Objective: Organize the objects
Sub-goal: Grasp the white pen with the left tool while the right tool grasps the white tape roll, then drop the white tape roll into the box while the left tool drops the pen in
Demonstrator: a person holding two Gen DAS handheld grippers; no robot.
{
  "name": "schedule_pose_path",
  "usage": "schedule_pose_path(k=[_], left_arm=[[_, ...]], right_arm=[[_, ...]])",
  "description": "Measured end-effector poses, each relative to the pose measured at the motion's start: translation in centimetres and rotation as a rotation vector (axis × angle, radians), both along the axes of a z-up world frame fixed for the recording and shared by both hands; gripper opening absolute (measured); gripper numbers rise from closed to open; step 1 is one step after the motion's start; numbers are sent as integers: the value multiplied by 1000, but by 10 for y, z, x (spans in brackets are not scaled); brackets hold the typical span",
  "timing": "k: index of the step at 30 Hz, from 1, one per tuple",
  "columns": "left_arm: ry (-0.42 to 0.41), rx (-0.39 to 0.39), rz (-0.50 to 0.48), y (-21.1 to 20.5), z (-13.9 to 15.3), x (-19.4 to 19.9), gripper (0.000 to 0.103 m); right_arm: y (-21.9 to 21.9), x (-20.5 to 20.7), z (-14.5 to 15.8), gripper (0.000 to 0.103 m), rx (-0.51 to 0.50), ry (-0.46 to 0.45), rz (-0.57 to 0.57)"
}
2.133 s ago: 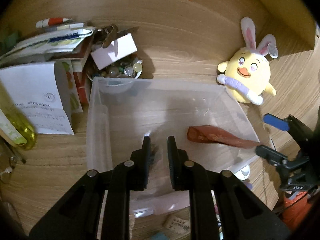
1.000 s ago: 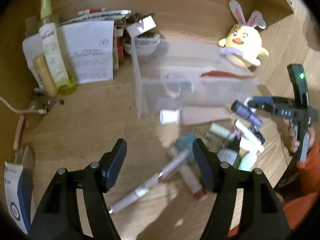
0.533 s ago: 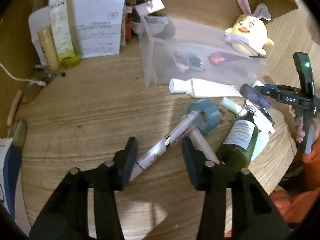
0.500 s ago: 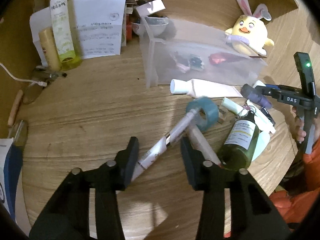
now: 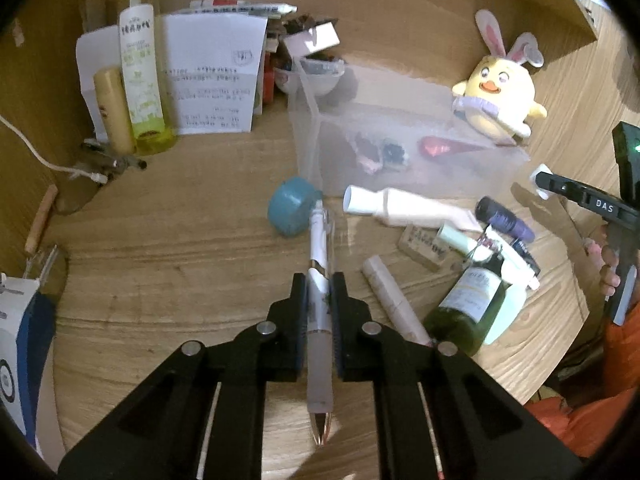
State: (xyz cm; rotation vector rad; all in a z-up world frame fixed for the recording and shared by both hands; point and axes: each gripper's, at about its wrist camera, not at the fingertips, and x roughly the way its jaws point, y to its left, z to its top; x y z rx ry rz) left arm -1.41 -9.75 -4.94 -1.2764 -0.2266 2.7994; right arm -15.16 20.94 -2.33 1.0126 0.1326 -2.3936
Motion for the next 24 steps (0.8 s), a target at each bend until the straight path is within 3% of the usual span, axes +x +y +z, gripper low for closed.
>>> schedule_pose_path(k=[15, 20, 24], left_arm=[[138, 11, -43, 19, 54, -6, 10], [168, 27, -64, 24, 69, -27, 10], [141, 40, -81, 27, 71, -58, 10]], right_arm=[[-41, 1, 45, 36, -39, 128, 88], [-68, -13, 41, 36, -36, 101, 130], [-92, -29, 29, 36, -16, 43, 167]])
